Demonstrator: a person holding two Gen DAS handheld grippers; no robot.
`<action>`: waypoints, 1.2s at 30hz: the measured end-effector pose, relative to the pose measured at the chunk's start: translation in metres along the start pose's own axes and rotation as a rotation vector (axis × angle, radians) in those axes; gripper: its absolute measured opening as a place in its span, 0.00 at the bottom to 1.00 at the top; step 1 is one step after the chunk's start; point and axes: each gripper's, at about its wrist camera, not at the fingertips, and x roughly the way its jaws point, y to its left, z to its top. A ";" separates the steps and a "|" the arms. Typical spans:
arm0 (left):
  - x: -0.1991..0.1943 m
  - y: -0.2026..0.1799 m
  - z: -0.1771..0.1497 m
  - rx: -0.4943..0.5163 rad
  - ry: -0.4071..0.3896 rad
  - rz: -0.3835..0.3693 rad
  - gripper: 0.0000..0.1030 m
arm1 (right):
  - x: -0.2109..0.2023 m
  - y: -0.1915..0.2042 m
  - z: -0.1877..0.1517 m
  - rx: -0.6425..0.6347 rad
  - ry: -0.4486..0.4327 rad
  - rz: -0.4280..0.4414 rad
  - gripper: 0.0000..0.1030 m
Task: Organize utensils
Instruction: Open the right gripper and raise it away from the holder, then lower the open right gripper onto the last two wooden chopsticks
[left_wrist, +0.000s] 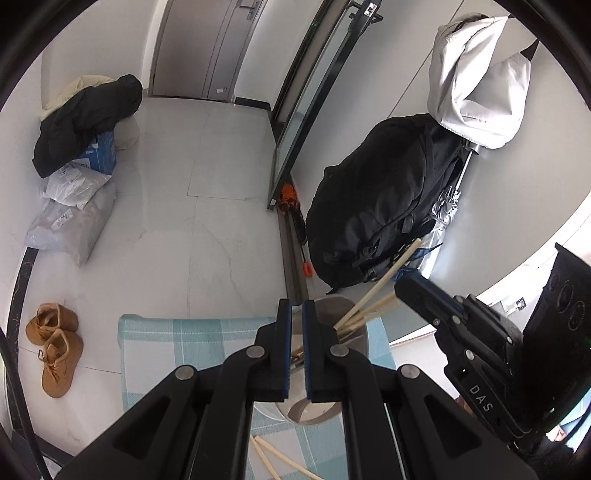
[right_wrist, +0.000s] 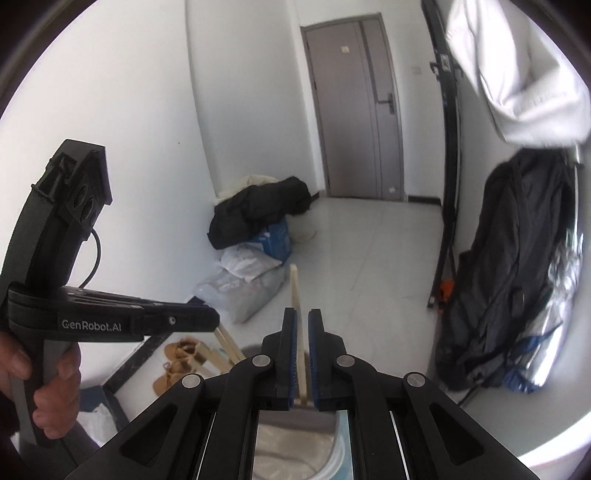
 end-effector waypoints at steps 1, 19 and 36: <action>-0.002 -0.001 -0.001 0.002 -0.001 0.006 0.09 | -0.001 -0.001 -0.003 0.014 0.010 0.004 0.07; -0.073 -0.015 -0.043 0.002 -0.182 0.174 0.59 | -0.089 0.013 -0.038 0.094 -0.089 -0.039 0.45; -0.105 -0.032 -0.097 0.036 -0.302 0.245 0.79 | -0.147 0.050 -0.075 0.073 -0.165 -0.082 0.74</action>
